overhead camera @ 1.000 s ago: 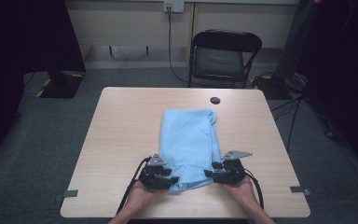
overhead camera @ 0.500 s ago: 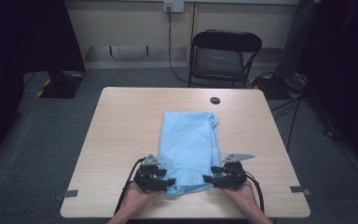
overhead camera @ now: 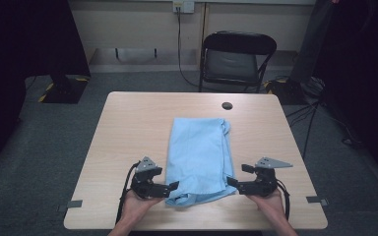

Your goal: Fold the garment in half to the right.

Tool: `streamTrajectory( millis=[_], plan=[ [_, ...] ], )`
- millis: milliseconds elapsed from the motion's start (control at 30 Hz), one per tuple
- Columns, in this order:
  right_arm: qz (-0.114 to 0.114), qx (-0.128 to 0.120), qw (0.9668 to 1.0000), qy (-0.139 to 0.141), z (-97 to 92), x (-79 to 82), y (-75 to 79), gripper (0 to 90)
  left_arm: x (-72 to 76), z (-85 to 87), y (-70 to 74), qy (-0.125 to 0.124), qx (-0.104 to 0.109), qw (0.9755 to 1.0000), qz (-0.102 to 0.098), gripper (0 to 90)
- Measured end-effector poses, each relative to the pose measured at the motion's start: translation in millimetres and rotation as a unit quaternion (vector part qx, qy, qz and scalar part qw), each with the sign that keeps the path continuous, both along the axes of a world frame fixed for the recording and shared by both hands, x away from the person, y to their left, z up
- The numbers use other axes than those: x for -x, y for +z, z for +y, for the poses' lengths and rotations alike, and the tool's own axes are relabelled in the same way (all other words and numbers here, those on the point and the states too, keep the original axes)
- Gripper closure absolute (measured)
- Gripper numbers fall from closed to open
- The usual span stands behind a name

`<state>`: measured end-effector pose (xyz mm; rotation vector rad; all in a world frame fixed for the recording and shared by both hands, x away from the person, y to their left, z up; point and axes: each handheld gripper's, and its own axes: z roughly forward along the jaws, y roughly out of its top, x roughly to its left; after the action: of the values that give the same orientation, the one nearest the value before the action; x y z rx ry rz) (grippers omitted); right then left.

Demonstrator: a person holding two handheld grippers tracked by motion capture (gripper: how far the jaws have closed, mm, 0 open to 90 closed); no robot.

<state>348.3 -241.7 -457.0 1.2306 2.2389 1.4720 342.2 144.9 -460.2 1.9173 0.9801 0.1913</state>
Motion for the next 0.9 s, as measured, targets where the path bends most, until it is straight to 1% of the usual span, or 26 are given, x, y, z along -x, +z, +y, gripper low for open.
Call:
streamTrajectory(
  millis=[33,67,100,133,167,233,267,333,400,433,467,500,533,633,667,700,767,833,900],
  plan=[
    [-0.006,-0.005,0.9999,-0.01,-3.9,1.4,1.5,7.4,0.4,2.6,1.1,0.005,-0.003,1.0,-0.008,12.0],
    [-0.013,-0.007,0.9997,-0.019,-7.7,2.7,3.1,6.7,0.8,5.2,2.0,0.008,-0.002,0.9999,-0.013,11.6],
    [-0.02,-0.01,0.9994,-0.027,-11.4,3.8,4.6,6.2,1.1,8.0,2.7,0.012,-0.002,0.9998,-0.014,11.0],
    [-0.025,-0.01,0.999,-0.035,-14.9,4.7,6.0,5.9,1.3,11.0,3.3,0.016,-0.006,0.9997,-0.015,10.6],
    [-0.029,-0.007,0.9986,-0.044,-18.3,5.9,7.5,5.3,1.7,14.6,3.4,0.017,-0.008,0.9997,-0.017,9.9],
    [-0.039,0.0,0.9973,-0.063,-25.0,8.2,9.8,3.5,2.8,22.5,3.0,0.03,-0.014,0.9993,-0.019,9.9],
    [-0.041,0.001,0.9966,-0.072,-28.7,9.5,10.8,2.8,3.1,27.2,2.8,0.036,-0.011,0.9991,-0.019,9.0],
    [-0.042,0.003,0.9953,-0.088,-36.6,11.7,12.3,2.1,3.8,37.5,2.9,0.049,-0.006,0.9986,-0.016,8.5],
    [-0.044,0.008,0.9936,-0.103,-44.6,14.1,12.8,3.3,3.7,47.8,3.5,0.045,0.011,0.9989,-0.006,10.4],
    [-0.046,0.011,0.9927,-0.111,-47.9,15.2,12.7,5.0,3.6,51.6,3.6,0.05,0.011,0.9987,-0.003,10.8],
    [-0.049,0.013,0.992,-0.116,-51.3,16.5,12.4,5.9,3.4,55.4,3.8,0.051,0.005,0.9987,0.0,9.9],
    [-0.05,0.013,0.9913,-0.121,-54.4,17.9,12.0,5.9,3.3,59.5,3.7,0.051,0.006,0.9987,0.003,9.1],
    [-0.052,0.013,0.9906,-0.126,-57.4,18.8,11.9,5.9,3.6,63.4,3.3,0.057,0.006,0.9983,0.004,9.1],
    [-0.056,0.018,0.9879,-0.143,-67.7,20.8,11.1,5.8,5.9,74.5,0.4,0.083,0.003,0.9965,0.004,7.0],
    [-0.056,0.019,0.987,-0.149,-71.5,20.9,10.8,5.7,6.8,77.5,-0.7,0.094,0.0,0.9955,0.005,5.2],
    [-0.054,0.02,0.9861,-0.156,-75.4,21.1,10.6,5.5,7.9,80.7,-1.6,0.103,-0.005,0.9946,0.002,4.1],
    [-0.053,0.022,0.9838,-0.17,-83.3,21.5,9.6,5.2,10.1,85.7,-2.2,0.127,-0.012,0.9918,-0.006,1.7],
    [-0.05,0.019,0.982,-0.181,-91.0,22.1,7.8,5.0,11.5,89.9,-1.7,0.14,-0.021,0.9899,-0.012,1.2],
    [-0.046,0.021,0.9802,-0.191,-97.3,22.9,5.0,4.6,12.8,93.9,-2.0,0.151,-0.028,0.9881,-0.011,0.9]
  ],
)
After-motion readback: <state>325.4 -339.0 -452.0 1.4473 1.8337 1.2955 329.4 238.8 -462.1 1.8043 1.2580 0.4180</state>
